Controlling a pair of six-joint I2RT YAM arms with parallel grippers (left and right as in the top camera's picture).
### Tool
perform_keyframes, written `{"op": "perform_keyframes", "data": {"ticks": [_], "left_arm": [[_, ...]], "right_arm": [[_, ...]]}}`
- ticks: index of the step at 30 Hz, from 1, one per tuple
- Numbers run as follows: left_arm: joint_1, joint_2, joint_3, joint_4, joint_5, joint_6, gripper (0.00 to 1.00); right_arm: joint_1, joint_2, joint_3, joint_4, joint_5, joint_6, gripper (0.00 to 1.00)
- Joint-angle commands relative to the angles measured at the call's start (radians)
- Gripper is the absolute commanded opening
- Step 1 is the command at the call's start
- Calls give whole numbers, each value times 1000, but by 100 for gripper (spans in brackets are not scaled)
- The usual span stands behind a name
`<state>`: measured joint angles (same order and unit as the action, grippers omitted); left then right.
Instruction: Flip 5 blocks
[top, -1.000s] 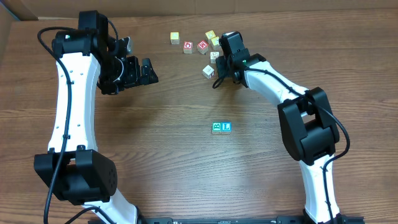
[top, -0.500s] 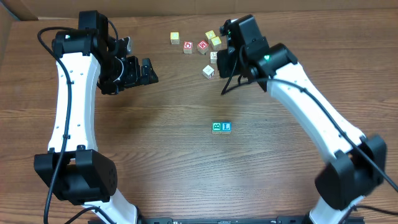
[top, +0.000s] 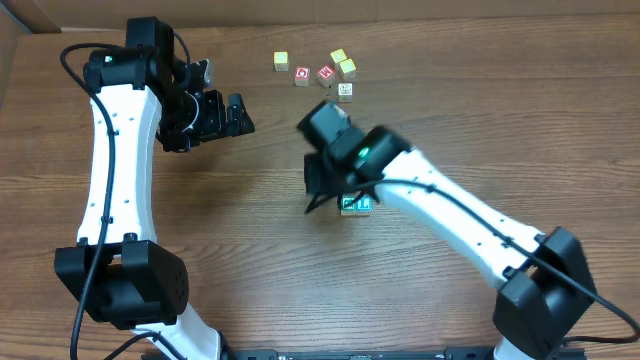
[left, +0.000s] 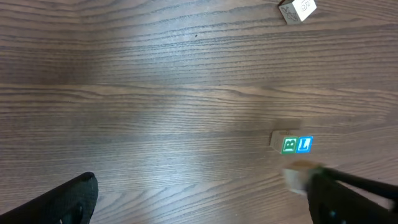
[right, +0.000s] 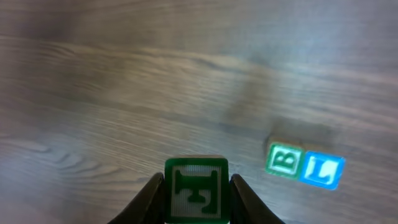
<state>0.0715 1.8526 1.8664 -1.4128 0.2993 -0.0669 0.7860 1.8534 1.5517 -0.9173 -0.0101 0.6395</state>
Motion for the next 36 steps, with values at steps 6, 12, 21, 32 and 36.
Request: {"op": "perform_keyframes", "data": {"ticks": [6, 12, 21, 32, 36], "left_arm": [[-6, 11, 20, 3, -4, 11, 100], [-6, 11, 20, 3, -4, 11, 100], [-6, 11, 20, 3, -4, 11, 100], [-6, 11, 20, 3, -4, 11, 100], [-6, 11, 20, 3, -4, 11, 100]], "right_arm": [[93, 4, -238, 264, 161, 154, 28], [120, 6, -288, 323, 251, 153, 28], [124, 37, -288, 336, 276, 153, 33], [124, 55, -287, 343, 234, 141, 46], [124, 54, -255, 344, 233, 64, 48]]}}
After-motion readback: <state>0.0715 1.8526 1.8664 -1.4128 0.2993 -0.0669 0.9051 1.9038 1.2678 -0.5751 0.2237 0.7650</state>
